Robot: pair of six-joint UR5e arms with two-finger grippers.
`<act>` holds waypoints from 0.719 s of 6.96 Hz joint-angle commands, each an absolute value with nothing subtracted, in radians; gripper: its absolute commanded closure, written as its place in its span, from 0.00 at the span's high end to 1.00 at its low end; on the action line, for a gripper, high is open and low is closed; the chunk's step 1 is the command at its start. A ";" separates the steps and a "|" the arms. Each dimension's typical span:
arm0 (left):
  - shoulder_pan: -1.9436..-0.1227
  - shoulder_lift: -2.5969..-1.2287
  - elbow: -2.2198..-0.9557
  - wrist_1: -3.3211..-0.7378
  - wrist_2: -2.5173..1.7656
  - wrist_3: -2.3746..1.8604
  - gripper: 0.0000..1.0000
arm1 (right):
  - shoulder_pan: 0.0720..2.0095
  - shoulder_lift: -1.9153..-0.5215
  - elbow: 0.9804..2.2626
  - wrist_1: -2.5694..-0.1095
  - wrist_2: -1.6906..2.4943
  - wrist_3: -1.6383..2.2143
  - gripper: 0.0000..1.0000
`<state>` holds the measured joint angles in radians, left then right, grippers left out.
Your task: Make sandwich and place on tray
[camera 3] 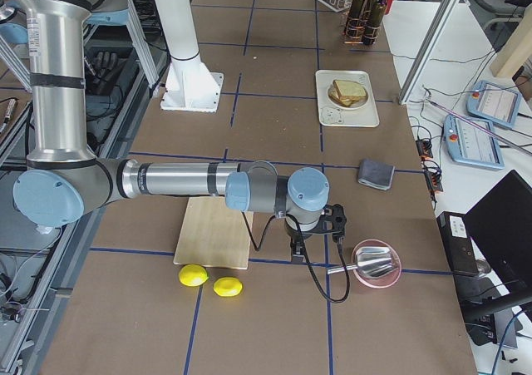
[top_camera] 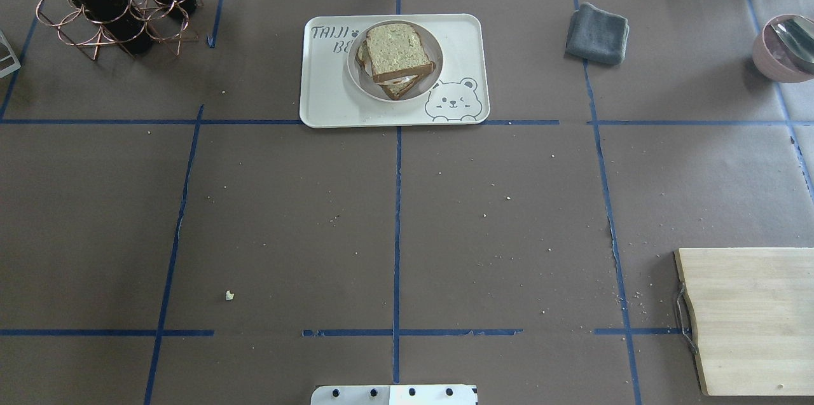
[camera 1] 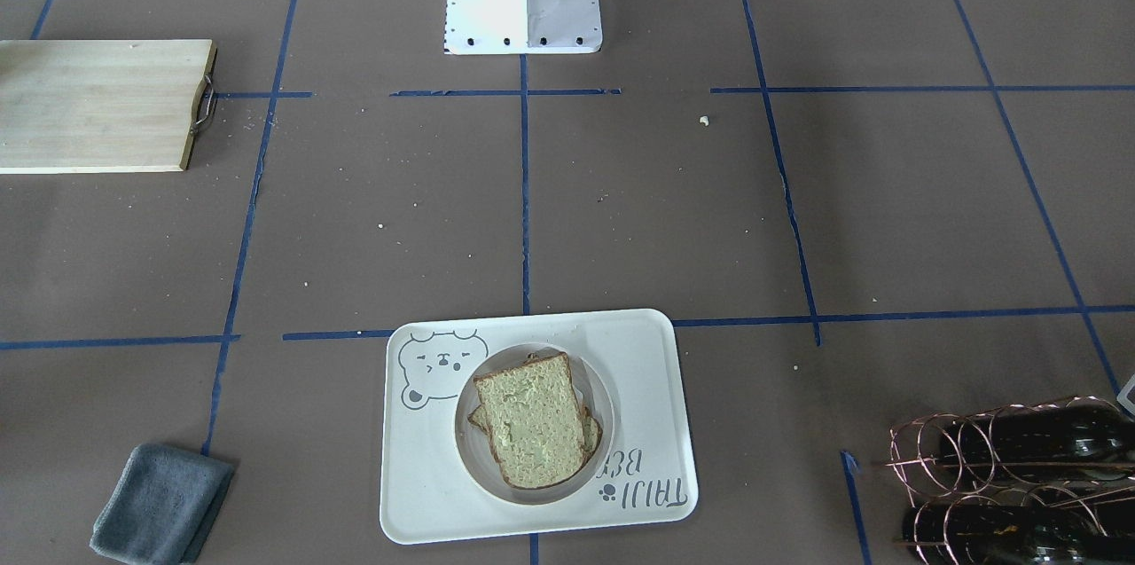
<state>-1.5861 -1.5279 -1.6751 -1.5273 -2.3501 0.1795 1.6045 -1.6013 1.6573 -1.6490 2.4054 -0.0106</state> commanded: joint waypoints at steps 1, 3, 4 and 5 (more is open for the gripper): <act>-1.586 -1.528 -1.675 -1.528 -2.350 0.179 1.00 | 1.606 -1.598 1.660 -1.649 2.405 -0.011 1.00; -1.588 -1.528 -1.675 -1.528 -2.350 0.179 1.00 | 1.606 -1.600 1.660 -1.649 2.405 -0.011 1.00; -1.588 -1.528 -1.675 -1.526 -2.350 0.176 1.00 | 1.606 -1.600 1.660 -1.649 2.405 -0.011 1.00; -1.586 -1.531 -1.675 -1.528 -2.352 0.078 1.00 | 1.606 -1.600 1.661 -1.649 2.405 -0.011 1.00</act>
